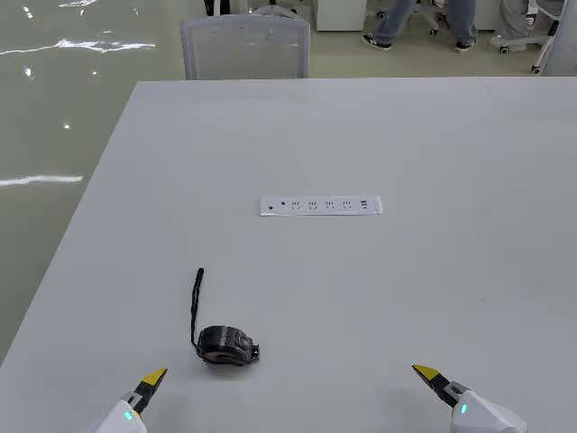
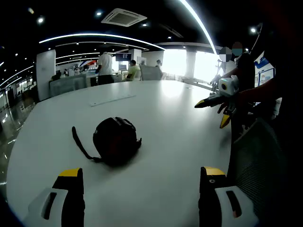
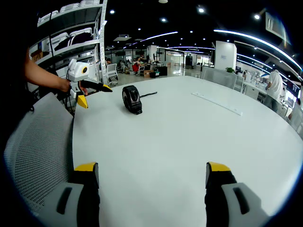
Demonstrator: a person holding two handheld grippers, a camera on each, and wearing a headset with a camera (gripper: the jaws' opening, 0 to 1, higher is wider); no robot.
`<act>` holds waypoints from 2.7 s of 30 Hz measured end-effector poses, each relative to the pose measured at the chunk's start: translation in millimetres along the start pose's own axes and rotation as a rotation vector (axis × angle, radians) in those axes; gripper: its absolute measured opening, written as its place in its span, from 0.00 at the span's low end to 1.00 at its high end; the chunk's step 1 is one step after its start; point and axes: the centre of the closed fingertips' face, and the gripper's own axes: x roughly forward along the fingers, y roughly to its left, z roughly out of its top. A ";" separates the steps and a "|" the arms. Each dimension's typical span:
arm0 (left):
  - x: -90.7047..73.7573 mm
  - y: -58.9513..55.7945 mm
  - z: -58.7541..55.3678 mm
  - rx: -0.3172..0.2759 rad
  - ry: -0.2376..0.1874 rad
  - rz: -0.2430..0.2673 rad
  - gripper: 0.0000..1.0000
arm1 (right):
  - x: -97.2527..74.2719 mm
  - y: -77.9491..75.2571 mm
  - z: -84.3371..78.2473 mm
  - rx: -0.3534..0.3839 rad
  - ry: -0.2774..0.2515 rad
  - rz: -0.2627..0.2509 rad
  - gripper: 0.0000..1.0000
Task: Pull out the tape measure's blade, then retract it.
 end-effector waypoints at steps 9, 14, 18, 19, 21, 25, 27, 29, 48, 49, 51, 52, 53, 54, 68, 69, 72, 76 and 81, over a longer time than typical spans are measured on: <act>-0.8 0.0 -2.7 0.004 0.009 0.000 1.00 | 0.7 -0.6 -0.5 0.005 -0.001 0.002 0.95; -1.1 -0.7 -1.1 0.003 0.012 0.000 1.00 | 1.1 0.1 -0.3 0.005 0.001 0.005 0.95; 0.1 -0.3 -2.9 0.005 0.016 0.003 1.00 | 1.0 0.3 -1.0 0.004 0.002 0.006 0.95; 0.3 -0.4 -3.3 0.005 0.018 0.002 1.00 | 0.8 0.3 -0.9 0.005 0.003 0.006 0.95; 0.8 -0.7 -4.1 0.004 0.024 0.004 1.00 | 0.2 0.2 -0.5 0.002 0.002 0.007 0.94; 1.8 -0.6 -3.9 0.001 0.027 0.011 1.00 | 0.6 -1.0 -1.6 -0.007 0.000 0.011 0.92; 2.7 -1.6 -1.7 -0.001 0.025 0.015 0.99 | 0.5 -1.3 -1.5 -0.008 0.001 0.014 0.92; 4.1 -0.6 -1.9 -0.004 0.025 0.021 0.99 | 0.7 -0.9 -0.7 -0.013 0.000 0.019 0.91; 16.1 6.2 6.1 0.061 0.061 -0.023 0.93 | 16.3 -5.7 6.7 -0.080 0.025 0.093 0.82; 16.2 6.3 6.2 0.064 0.063 -0.026 0.92 | 16.8 -5.6 7.2 -0.081 0.025 0.096 0.81; 17.3 8.7 9.1 0.074 0.068 -0.035 0.90 | 21.0 -6.4 9.2 -0.102 0.032 0.113 0.80; 18.0 10.3 9.7 0.077 0.071 -0.036 0.89 | 22.7 -6.7 10.2 -0.107 0.034 0.118 0.79; 18.8 11.6 10.3 0.080 0.077 -0.041 0.89 | 25.1 -6.7 12.5 -0.115 0.035 0.127 0.78; 19.4 12.0 10.5 0.082 0.082 -0.048 0.88 | 26.8 -7.0 13.5 -0.119 0.037 0.132 0.77; 30.4 27.7 14.5 0.202 0.179 -0.120 0.71 | 63.1 -5.3 29.2 -0.236 0.062 0.226 0.66; 31.3 29.2 15.1 0.213 0.183 -0.122 0.70 | 65.0 -4.7 30.7 -0.241 0.062 0.232 0.65; 34.9 34.3 16.6 0.255 0.204 -0.133 0.67 | 73.4 -4.0 33.8 -0.252 0.064 0.248 0.64; 40.6 42.0 18.8 0.325 0.239 -0.147 0.63 | 85.3 -2.5 38.9 -0.270 0.062 0.269 0.60; 46.5 46.9 23.6 0.360 0.257 -0.172 0.60 | 98.7 1.3 42.9 -0.311 0.073 0.299 0.58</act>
